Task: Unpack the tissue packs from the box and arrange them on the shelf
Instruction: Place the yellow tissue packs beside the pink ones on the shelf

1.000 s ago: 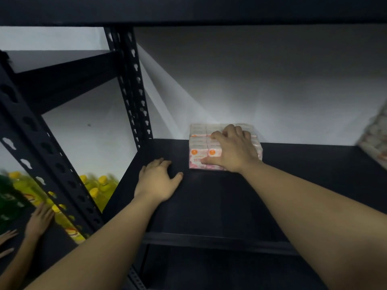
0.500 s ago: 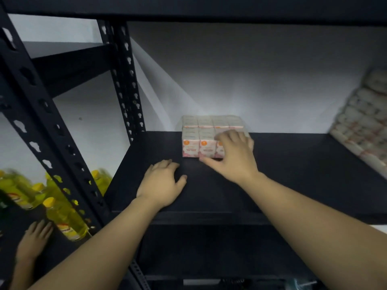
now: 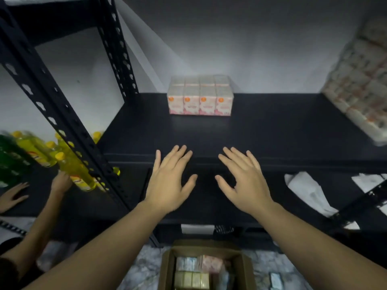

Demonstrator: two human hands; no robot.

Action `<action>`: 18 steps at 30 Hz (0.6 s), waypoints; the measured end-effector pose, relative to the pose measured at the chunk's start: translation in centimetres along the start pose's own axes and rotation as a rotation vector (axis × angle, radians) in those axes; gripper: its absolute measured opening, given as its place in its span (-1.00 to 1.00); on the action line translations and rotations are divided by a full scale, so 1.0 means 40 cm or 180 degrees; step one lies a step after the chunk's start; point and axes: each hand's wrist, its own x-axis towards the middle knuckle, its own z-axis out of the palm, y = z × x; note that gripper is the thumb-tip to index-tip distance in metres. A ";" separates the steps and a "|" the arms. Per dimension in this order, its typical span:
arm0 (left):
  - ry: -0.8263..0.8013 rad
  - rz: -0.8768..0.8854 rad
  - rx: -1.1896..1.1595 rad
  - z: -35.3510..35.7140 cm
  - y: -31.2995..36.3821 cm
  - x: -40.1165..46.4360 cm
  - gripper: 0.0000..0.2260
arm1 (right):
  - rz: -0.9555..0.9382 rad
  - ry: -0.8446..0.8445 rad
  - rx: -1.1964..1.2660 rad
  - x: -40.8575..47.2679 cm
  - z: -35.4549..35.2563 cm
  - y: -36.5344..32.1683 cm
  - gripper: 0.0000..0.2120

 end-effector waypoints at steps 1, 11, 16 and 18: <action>0.0003 0.0051 -0.0075 0.021 0.016 -0.030 -0.44 | -0.0058 0.0062 0.0123 -0.044 0.009 0.011 -0.51; -0.1222 -0.0822 -0.0508 0.315 0.035 -0.339 -0.45 | 0.1043 -0.1312 0.0635 -0.449 0.163 0.151 -0.43; -0.2044 -0.1265 -0.0584 0.459 -0.028 -0.514 -0.43 | 0.1811 -0.2087 0.0960 -0.628 0.301 0.168 -0.66; -0.2304 -0.1339 -0.0564 0.519 -0.066 -0.565 -0.47 | 0.2069 -0.2269 0.1008 -0.693 0.371 0.173 -0.63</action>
